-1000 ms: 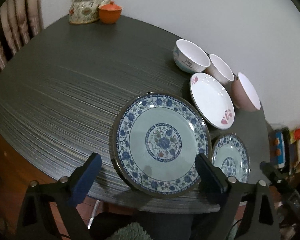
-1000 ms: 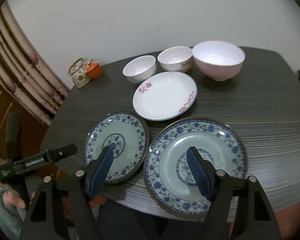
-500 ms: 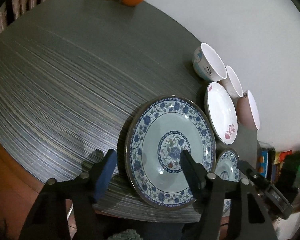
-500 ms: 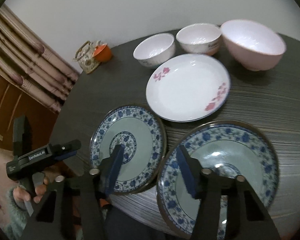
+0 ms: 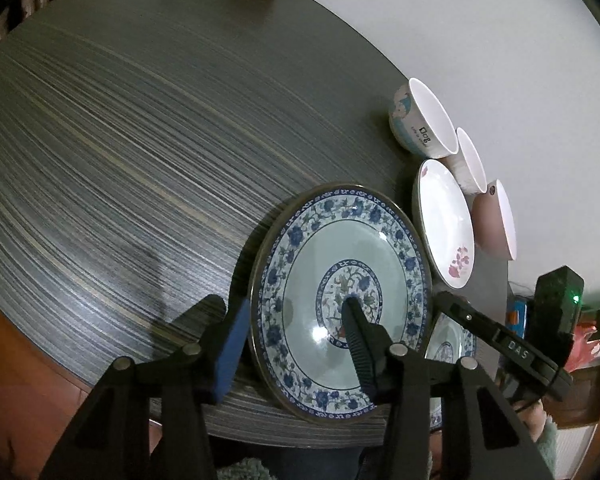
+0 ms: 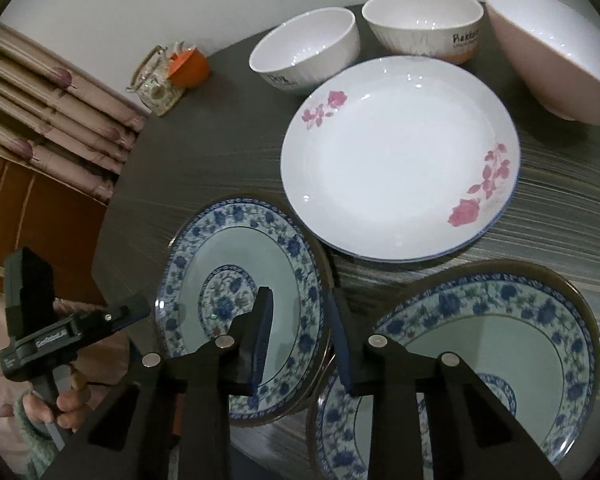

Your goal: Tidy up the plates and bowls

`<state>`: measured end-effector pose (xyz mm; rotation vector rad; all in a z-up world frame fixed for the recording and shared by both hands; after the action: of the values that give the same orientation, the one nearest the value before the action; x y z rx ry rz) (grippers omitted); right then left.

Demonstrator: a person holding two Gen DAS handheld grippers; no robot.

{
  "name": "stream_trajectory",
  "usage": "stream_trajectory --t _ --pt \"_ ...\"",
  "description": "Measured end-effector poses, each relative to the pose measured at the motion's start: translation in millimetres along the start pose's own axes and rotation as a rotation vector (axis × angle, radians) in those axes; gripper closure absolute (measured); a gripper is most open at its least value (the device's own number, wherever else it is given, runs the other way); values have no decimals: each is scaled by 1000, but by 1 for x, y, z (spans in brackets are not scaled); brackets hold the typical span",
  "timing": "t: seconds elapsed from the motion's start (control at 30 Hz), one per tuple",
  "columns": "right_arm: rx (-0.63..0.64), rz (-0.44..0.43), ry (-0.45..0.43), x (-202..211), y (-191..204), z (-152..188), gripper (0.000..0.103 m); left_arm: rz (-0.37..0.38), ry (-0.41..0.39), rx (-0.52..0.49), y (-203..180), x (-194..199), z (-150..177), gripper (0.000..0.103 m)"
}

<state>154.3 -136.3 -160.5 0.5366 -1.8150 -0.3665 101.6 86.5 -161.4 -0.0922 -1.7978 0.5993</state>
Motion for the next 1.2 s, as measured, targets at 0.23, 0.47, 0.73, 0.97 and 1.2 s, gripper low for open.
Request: stream_trajectory --t 0.23,0.47,0.73,0.97,1.2 --pt "11 8 21 -14 -3 -8 80 -23 0 -12 0 -4 2 58" --pt "15 30 39 -25 -7 -12 80 -55 -8 23 9 -8 1 63" --pt "15 29 61 -34 -7 -12 80 -82 29 15 12 -19 2 69" --pt "20 40 68 -37 -6 -13 81 -103 18 -18 11 -24 -1 84" --pt "20 49 61 -39 4 -7 88 -151 -85 -14 19 -3 -14 84"
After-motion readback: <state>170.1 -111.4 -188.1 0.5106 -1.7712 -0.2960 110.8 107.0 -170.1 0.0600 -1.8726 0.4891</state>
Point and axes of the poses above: each gripper's, at about its wrist camera, not at the fingertips, and x roughly against the way its jaws point, y to its left, z to its underside, the point moved 7 cm from there along -x, roughly the way its jaws point, and after that the axes turned 5 degrees about -z, right-handed, at the moved point
